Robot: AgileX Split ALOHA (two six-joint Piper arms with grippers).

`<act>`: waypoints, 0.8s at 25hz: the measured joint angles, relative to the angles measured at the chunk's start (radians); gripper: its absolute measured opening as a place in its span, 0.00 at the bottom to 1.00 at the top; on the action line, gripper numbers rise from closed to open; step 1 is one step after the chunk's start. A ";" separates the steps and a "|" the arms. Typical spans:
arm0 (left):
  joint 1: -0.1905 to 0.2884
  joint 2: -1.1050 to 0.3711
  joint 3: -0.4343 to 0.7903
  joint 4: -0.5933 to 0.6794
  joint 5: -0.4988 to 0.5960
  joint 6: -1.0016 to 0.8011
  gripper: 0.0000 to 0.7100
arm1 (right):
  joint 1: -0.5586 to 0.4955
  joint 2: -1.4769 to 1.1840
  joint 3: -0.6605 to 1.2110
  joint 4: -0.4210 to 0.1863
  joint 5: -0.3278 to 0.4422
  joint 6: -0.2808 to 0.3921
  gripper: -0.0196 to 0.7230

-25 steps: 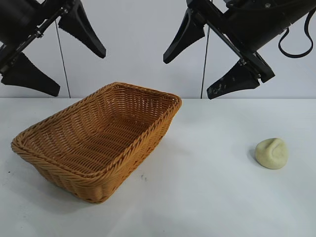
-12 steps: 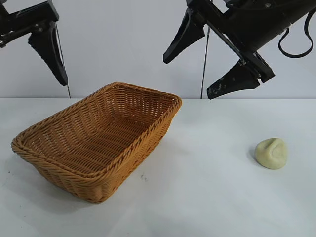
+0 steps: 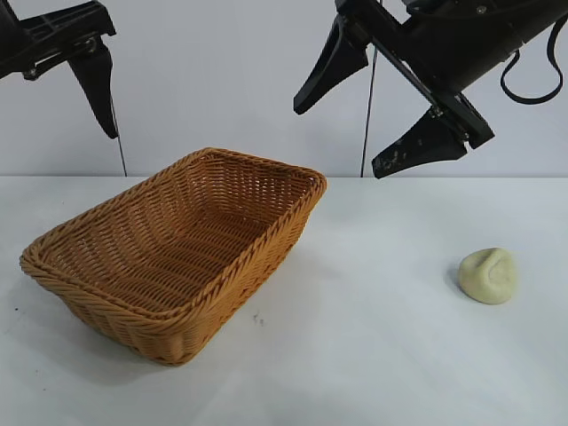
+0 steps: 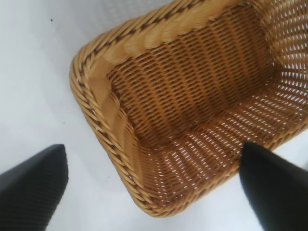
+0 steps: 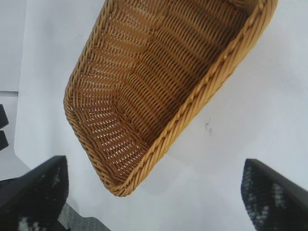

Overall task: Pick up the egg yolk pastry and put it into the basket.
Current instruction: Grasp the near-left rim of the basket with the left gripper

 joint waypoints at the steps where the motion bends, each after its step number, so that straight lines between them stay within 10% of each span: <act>1: 0.000 0.000 0.006 0.001 -0.004 -0.027 0.98 | 0.000 0.000 0.000 0.000 0.000 0.000 0.96; 20: 0.000 0.005 0.161 -0.092 -0.138 -0.066 0.98 | 0.000 0.000 0.000 -0.001 0.002 0.000 0.96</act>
